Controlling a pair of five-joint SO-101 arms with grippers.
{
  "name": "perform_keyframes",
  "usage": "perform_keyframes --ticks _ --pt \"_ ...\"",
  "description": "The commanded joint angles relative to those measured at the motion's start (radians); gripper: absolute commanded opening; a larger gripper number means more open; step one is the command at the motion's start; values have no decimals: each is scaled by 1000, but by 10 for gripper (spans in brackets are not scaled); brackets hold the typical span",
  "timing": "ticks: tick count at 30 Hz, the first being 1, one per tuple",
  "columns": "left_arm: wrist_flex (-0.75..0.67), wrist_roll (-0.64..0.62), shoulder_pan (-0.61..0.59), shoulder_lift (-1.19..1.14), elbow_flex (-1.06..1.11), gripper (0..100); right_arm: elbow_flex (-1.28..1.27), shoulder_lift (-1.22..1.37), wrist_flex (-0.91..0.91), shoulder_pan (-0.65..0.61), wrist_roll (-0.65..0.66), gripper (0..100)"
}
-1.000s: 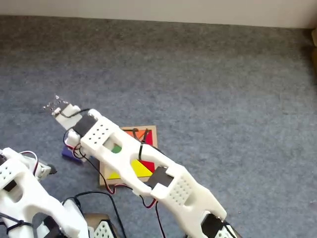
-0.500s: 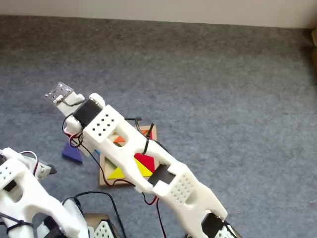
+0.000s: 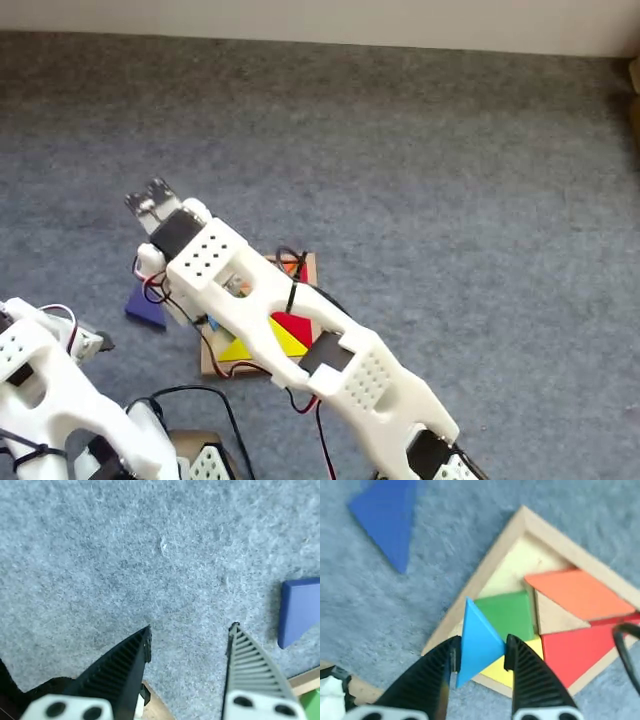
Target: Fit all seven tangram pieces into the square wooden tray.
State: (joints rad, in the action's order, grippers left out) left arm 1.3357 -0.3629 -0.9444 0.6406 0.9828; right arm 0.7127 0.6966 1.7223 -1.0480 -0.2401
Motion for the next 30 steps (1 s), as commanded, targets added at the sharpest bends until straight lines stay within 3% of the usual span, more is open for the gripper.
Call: perform_keyframes --ticks 1,9,14,24,30 --pt "-9 -2 -10 27 -56 252 -33 -19 39 19 -58 63" --pt "-9 -2 -10 27 -56 252 -48 -10 19 18 -103 75" --pt "-9 -2 -10 27 -56 252 -50 -10 25 7 -120 177" --pt "-9 -2 -10 27 -56 252 -42 -22 39 -38 -66 176" --pt "-9 -2 -10 27 -56 252 -41 -116 38 7 83 23"
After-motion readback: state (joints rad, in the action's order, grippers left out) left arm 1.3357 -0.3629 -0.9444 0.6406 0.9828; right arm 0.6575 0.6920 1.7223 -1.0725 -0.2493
